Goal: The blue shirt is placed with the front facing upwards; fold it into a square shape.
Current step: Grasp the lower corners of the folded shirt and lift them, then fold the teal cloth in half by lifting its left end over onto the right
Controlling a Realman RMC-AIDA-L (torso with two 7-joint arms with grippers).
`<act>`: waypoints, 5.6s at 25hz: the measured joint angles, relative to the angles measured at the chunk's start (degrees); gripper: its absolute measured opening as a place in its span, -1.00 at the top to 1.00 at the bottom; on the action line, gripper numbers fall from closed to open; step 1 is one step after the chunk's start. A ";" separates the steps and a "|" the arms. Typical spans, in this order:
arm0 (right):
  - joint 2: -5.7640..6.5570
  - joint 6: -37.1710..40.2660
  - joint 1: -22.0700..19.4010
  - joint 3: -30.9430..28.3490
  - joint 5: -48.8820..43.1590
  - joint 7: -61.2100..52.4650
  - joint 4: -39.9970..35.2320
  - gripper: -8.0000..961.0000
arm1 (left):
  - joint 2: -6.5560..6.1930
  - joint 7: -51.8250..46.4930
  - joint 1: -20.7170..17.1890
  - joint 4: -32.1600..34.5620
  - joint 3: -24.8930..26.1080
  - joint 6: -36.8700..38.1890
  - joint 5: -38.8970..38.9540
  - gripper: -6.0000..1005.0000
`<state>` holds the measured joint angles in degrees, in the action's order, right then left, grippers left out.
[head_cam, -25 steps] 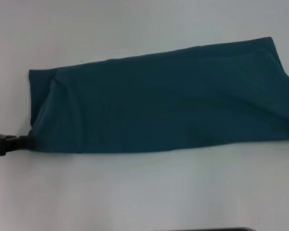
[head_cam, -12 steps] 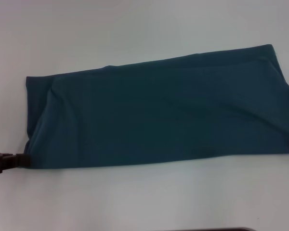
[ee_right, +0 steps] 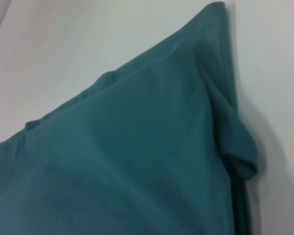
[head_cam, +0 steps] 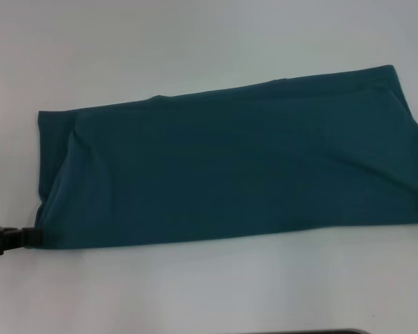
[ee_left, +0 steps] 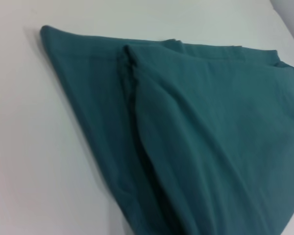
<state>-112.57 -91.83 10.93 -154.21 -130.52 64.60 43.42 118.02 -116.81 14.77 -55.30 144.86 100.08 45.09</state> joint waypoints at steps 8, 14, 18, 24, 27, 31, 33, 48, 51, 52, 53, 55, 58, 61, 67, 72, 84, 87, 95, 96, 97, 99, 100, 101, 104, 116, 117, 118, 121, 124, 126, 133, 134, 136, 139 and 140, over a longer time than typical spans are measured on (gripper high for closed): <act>-0.10 -0.11 -0.14 -0.56 -0.05 0.00 0.00 0.96 | 0.02 0.13 -0.06 0.02 0.15 -0.78 -0.60 0.91; -0.17 -0.17 0.08 -0.79 0.15 0.14 0.00 0.96 | 0.06 0.32 0.37 0.02 1.10 -0.30 -0.29 0.91; -0.02 -0.25 0.45 -1.34 0.21 -0.13 0.00 0.90 | 0.01 0.04 0.62 0.02 1.38 0.21 -0.25 0.91; 0.54 -3.07 1.48 -5.16 0.30 -0.22 0.65 0.59 | -0.07 0.04 1.59 -0.02 4.81 1.53 -0.23 0.69; 0.95 -4.24 1.94 -6.61 1.84 -0.21 1.75 0.36 | -0.08 0.48 2.65 -0.10 7.47 1.23 -0.04 0.59; 1.62 -4.85 2.64 -6.70 6.11 -0.39 2.94 0.08 | 0.05 1.93 4.87 0.01 10.25 0.35 2.03 0.33; 1.76 -4.78 3.37 -6.68 7.33 -0.39 3.24 -0.06 | 0.41 2.76 6.86 0.64 10.49 -1.37 3.58 0.15; 1.90 0.58 10.76 -6.27 1.85 -3.82 2.10 -0.45 | 0.54 3.08 12.64 5.81 3.95 -13.16 2.87 -0.22; 1.62 1.84 11.78 -5.77 0.20 -5.24 2.01 -0.45 | 0.63 3.08 12.89 5.84 3.26 -13.52 2.81 -0.22; 1.49 2.46 12.19 -5.69 -0.71 -5.76 1.87 -0.45 | 0.65 3.08 12.92 5.85 3.09 -13.59 2.80 -0.22; 1.38 3.10 12.65 -5.65 -1.72 -6.28 1.59 -0.45 | 0.67 3.07 12.95 5.86 2.85 -13.70 2.80 -0.22; 1.32 4.54 13.55 -5.54 -3.94 -7.37 0.77 -0.45 | 0.70 2.96 12.97 5.88 2.49 -13.95 2.80 -0.22; 1.34 5.63 14.43 -5.12 -6.37 -8.53 -0.03 -0.44 | 0.71 2.83 13.00 5.93 2.32 -14.17 2.80 -0.22; 1.44 5.78 14.66 -5.00 -6.84 -8.71 -0.19 -0.44 | 0.71 2.74 13.15 5.99 2.08 -14.27 2.80 -0.22; 1.47 5.83 14.27 -4.94 -7.01 -8.82 -0.19 -0.44 | 0.71 2.60 13.33 6.09 1.64 -14.31 2.81 -0.22; 1.45 5.87 13.04 -4.94 -7.11 -8.83 -0.19 -0.44 | 0.71 2.63 13.55 6.77 1.58 -14.47 2.82 -0.22; 1.16 6.67 12.81 -4.47 -7.11 -7.90 -3.82 -0.43 | 0.62 2.81 13.90 7.40 1.48 -15.14 2.82 -0.22; 0.98 6.10 12.91 -4.41 -6.99 -7.71 -3.93 -0.43 | 0.62 2.94 13.90 7.41 1.48 -15.18 2.82 -0.22; 1.00 3.11 13.03 -4.35 -6.93 -7.58 -3.96 -0.43 | 0.67 3.02 13.88 7.48 0.99 -15.96 2.82 -0.22; 1.00 2.83 13.06 -4.32 -6.94 -7.58 -3.96 -0.43 | 0.69 3.05 13.88 7.49 0.95 -15.98 2.82 -0.22; 1.01 2.55 13.13 -4.22 -6.94 -7.58 -3.96 -0.43 | 0.69 3.08 13.88 7.49 0.95 -16.00 2.82 -0.22; 0.97 2.08 13.27 -3.81 -6.96 -7.58 -3.96 -0.43 | 0.70 3.10 13.88 7.49 0.95 -16.01 2.82 -0.21; 0.93 1.96 13.31 -3.52 -6.97 -7.58 -3.96 -0.43 | 0.71 3.10 13.88 7.49 0.95 -16.01 2.82 -0.21; 0.89 1.85 13.36 -3.24 -6.98 -7.58 -3.96 -0.43 | 0.71 3.10 13.88 7.49 0.95 -16.01 2.82 -0.21; 0.84 2.11 13.46 -2.76 -7.07 -7.66 -4.35 -0.43 | 0.71 3.10 13.88 7.49 0.95 -16.00 2.82 -0.21; 1.38 2.52 11.47 -5.18 -2.05 -6.64 -3.98 -0.43 | 0.71 3.09 14.20 7.49 0.95 -16.18 2.82 -0.21; 1.42 2.56 11.30 -5.65 -1.61 -6.52 -3.87 -0.43 | 0.71 3.08 14.22 7.49 0.95 -16.20 2.82 -0.21; 1.44 2.62 11.19 -6.00 -1.44 -6.43 -3.70 -0.43 | 0.71 3.06 14.24 7.49 0.95 -16.25 2.82 -0.21; 1.52 3.06 11.03 -6.35 -1.35 -6.34 -3.24 -0.43 | 0.70 3.02 14.32 7.71 0.95 -16.36 2.82 -0.21; 1.58 3.63 10.91 -6.55 -1.13 -6.34 -2.82 -0.43 | 0.70 3.03 14.39 8.17 0.95 -16.55 2.82 -0.21; 1.59 3.74 10.85 -6.60 -0.52 -6.32 -2.53 -0.43 | 0.70 3.03 14.41 8.19 0.95 -16.60 2.82 -0.21; 1.59 3.09 10.34 -6.61 5.55 -3.89 -2.00 -0.43 | 0.04 2.44 13.80 8.23 0.96 -16.42 2.86 -0.21; 1.59 2.98 10.35 -6.56 5.81 -3.52 -2.01 -0.44 | -0.11 2.30 13.64 8.23 0.98 -16.32 2.85 -0.21; 1.56 2.89 10.48 -6.49 5.93 -2.90 -2.08 -0.44 | -0.45 1.77 13.18 8.15 1.01 -16.04 2.78 -0.21; 1.13 2.75 10.82 -6.42 5.96 -1.13 -2.17 -0.44 | -0.78 1.30 12.47 8.01 1.26 -15.93 2.44 -0.21; 0.93 2.71 10.92 -6.42 5.97 -0.26 -2.17 -0.44 | -0.94 0.97 12.25 7.99 1.24 -15.93 2.31 -0.21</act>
<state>-111.64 -89.13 21.85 -160.63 -124.55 64.34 41.24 117.08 -115.84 27.02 -47.31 146.10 84.15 47.40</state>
